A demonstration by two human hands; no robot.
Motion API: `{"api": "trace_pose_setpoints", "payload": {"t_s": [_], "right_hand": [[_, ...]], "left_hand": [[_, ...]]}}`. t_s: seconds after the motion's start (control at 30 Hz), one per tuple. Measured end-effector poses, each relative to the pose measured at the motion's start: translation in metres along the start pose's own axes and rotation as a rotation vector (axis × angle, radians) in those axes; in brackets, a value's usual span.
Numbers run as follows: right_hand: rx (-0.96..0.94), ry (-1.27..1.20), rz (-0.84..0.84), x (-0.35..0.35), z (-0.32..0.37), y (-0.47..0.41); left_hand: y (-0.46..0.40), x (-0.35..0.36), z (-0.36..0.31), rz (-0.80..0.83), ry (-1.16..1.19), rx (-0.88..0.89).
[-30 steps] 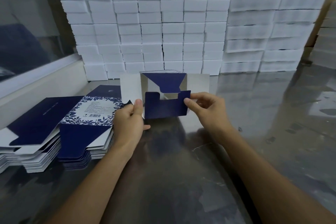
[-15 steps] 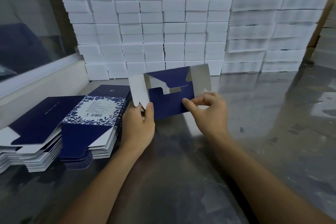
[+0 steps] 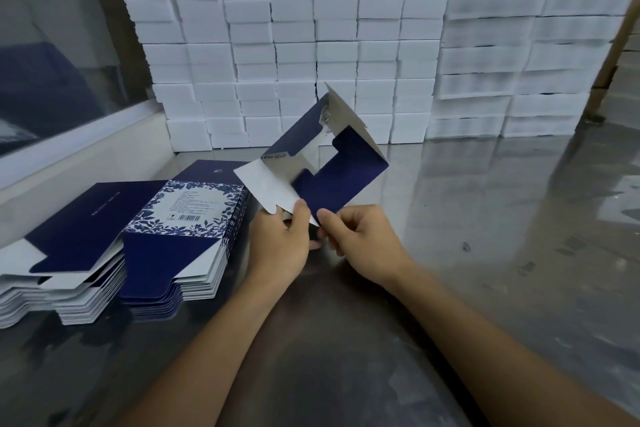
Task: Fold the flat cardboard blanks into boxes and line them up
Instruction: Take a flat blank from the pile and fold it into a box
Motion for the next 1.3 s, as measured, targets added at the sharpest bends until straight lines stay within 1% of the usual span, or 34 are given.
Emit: {"api": "trace_pose_setpoints", "payload": {"t_s": [0.17, 0.27, 0.33, 0.43, 0.5, 0.67, 0.83, 1.03, 1.17, 1.3], "right_hand": [[0.057, -0.007, -0.023, -0.001, -0.004, -0.002], [0.045, -0.026, -0.046, -0.001, -0.003, -0.003], [0.043, -0.054, -0.097, -0.004, -0.002, -0.004], [0.072, -0.129, -0.240, -0.017, -0.003, -0.009], [0.077, -0.126, -0.295, -0.023, -0.005, -0.012], [0.083, -0.050, -0.257, -0.021, -0.011, -0.014], [0.077, -0.083, -0.278, -0.020, -0.012, -0.017], [0.100, -0.112, -0.443, -0.031, -0.018, -0.023], [0.089, -0.047, -0.423, -0.033, -0.019, -0.023], [0.116, -0.038, -0.385, -0.032, -0.017, -0.021]], "left_hand": [[0.003, 0.001, -0.002, 0.031, -0.010, 0.018], [0.003, 0.000, -0.003, 0.026, -0.025, 0.020], [0.002, -0.001, -0.004, 0.021, -0.044, 0.020], [0.001, -0.003, -0.002, 0.002, -0.050, 0.017], [0.002, -0.003, -0.001, 0.014, -0.057, 0.017], [0.001, -0.004, 0.002, 0.022, -0.057, 0.025], [0.000, -0.006, 0.006, 0.006, -0.058, -0.028], [-0.006, -0.010, 0.006, -0.011, -0.123, 0.053], [-0.006, -0.012, 0.001, -0.015, -0.193, 0.118], [-0.005, -0.016, -0.006, -0.030, -0.220, 0.207]]}}
Point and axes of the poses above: each hand's wrist, its own y-axis away from the middle knuckle, its own x-axis out of the palm, z = x × y, the point moved 3 cm from there along -y, towards the middle knuckle, and after that the axes turned 7 degrees about -z, right-handed, at the moved point
